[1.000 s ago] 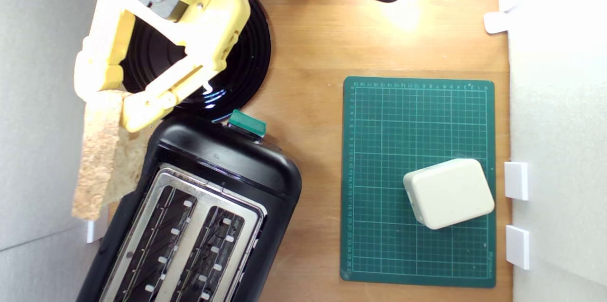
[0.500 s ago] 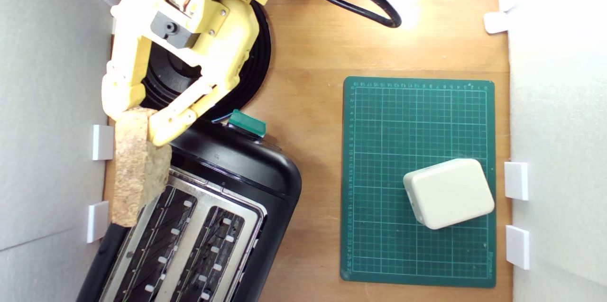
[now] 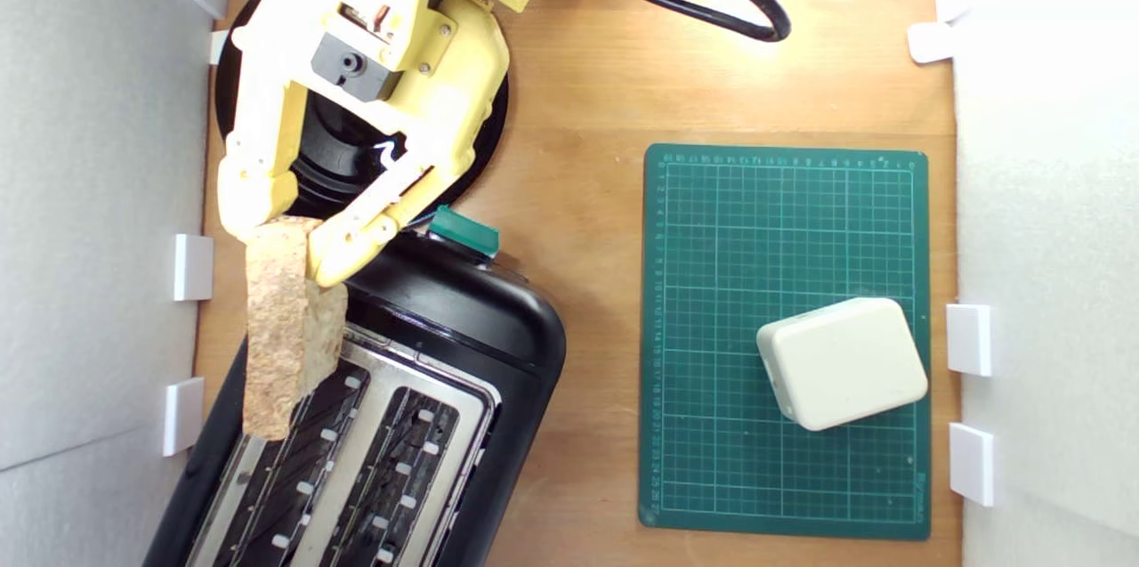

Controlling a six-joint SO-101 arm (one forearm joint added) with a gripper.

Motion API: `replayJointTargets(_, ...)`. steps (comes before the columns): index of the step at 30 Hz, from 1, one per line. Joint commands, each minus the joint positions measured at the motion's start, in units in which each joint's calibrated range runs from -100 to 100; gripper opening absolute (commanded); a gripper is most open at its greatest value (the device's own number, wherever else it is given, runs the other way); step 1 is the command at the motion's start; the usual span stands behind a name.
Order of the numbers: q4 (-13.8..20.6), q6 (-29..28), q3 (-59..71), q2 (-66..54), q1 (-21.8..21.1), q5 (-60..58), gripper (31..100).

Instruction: Pick bread and place in toaster

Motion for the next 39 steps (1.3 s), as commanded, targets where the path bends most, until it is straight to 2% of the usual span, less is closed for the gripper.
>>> replayJointTargets(1, -0.1, -0.2, -3.3, -1.5, -0.7, -0.2, 52.3)
replayJointTargets(8, -0.3, -0.2, -3.5, -1.6, -0.7, 0.1, 52.3)
replayJointTargets(11, -3.4, 0.2, -4.4, -3.4, -0.3, 0.2, 52.3)
replayJointTargets(26, -2.7, 0.2, -12.0, -3.6, -0.6, 10.1, 52.3)
replayJointTargets(39, -2.5, 0.5, -12.3, -3.5, 0.1, 10.1, 52.3)
